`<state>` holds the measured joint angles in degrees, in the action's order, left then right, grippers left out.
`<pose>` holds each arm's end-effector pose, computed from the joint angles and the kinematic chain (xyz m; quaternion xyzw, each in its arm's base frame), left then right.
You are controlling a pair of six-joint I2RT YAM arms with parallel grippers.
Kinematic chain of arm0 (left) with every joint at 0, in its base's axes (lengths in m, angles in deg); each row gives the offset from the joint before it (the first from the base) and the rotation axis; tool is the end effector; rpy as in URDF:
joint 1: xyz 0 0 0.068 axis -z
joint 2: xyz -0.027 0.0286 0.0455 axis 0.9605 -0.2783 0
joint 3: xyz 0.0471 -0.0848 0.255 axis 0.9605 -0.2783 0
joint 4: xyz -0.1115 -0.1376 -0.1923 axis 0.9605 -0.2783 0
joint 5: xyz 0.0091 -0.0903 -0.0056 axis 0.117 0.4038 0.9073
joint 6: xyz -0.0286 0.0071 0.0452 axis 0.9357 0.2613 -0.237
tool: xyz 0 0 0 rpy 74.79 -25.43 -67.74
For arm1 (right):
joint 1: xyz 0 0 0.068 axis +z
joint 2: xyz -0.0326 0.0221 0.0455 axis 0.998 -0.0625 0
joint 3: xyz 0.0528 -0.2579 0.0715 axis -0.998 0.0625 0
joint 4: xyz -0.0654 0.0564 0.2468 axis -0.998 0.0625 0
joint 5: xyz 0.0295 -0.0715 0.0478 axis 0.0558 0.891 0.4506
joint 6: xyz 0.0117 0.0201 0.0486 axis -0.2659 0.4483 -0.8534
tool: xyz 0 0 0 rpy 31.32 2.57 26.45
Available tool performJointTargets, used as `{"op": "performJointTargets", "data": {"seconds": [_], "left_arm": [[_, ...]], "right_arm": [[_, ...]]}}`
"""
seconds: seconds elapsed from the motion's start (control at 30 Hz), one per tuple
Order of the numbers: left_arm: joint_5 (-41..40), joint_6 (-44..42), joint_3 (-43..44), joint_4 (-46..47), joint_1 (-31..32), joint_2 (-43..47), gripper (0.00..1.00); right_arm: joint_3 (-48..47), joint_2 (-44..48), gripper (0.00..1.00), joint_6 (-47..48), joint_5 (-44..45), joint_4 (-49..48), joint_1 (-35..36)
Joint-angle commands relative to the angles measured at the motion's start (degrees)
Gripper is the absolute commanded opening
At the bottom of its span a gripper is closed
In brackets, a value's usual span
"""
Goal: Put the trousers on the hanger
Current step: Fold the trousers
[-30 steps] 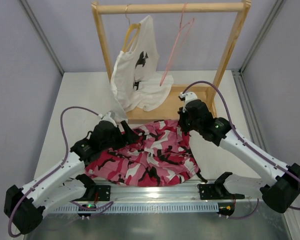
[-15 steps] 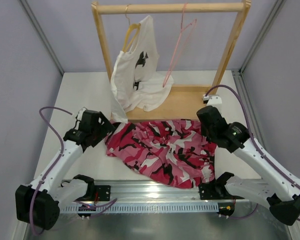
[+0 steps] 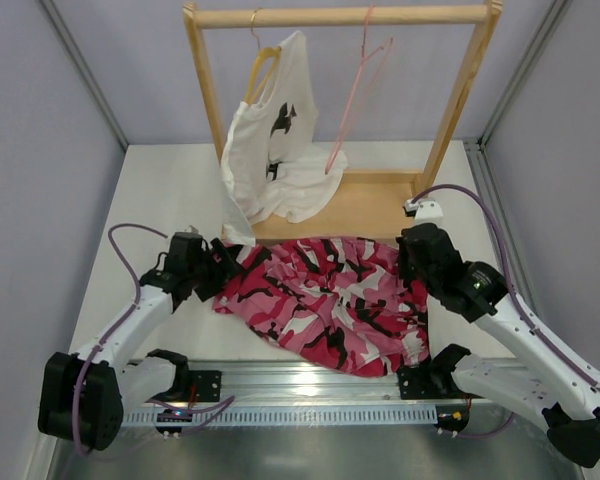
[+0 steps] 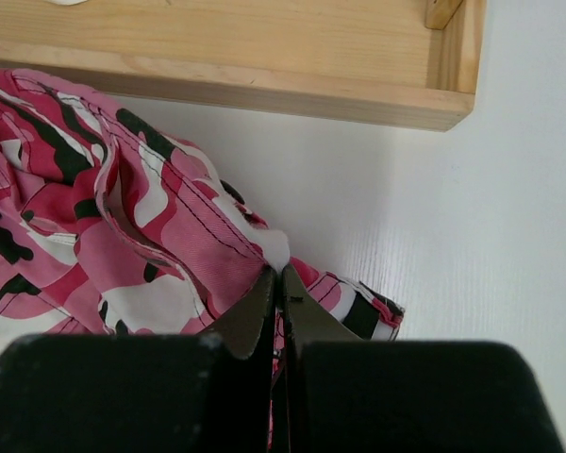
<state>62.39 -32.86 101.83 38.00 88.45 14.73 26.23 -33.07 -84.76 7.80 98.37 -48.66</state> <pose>0.1962 -0.0554 0.1985 -0.2811 0.8961 -0.2317 0.2534 0.1399 0.0894 0.3237 -0.0488 0.8914 0.0245 0.4500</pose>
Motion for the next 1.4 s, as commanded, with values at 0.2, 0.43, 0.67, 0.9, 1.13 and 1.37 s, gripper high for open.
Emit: {"op": "performJointTargets", "data": {"seconds": [0.2,0.43,0.67,0.9,1.13,1.37], "left_arm": [[5.26,-5.10,0.73,8.11,1.38,-0.11,0.28],[4.29,-8.61,3.54,2.93,2.53,0.33,0.00],[-6.17,-15.37,8.28,-1.83,4.72,2.00,0.67],[-6.17,-17.58,8.12,3.18,5.43,-4.22,0.77],[-4.94,-16.61,4.69,11.88,7.10,-6.70,0.71],[-3.45,-17.14,7.50,9.00,7.36,-7.06,0.00]], "right_arm": [[1.57,-0.33,0.04,0.83,-2.36,-6.14,-0.14],[2.54,0.19,0.04,0.74,-2.89,-6.93,-0.23],[2.19,1.07,0.04,1.35,-3.68,-6.93,-0.14],[2.63,-0.07,0.04,1.53,-5.26,-8.42,-0.14],[3.59,0.37,0.04,1.53,-4.91,-8.86,-0.14],[4.82,0.02,0.04,1.36,-5.00,-11.41,-0.23]]}}
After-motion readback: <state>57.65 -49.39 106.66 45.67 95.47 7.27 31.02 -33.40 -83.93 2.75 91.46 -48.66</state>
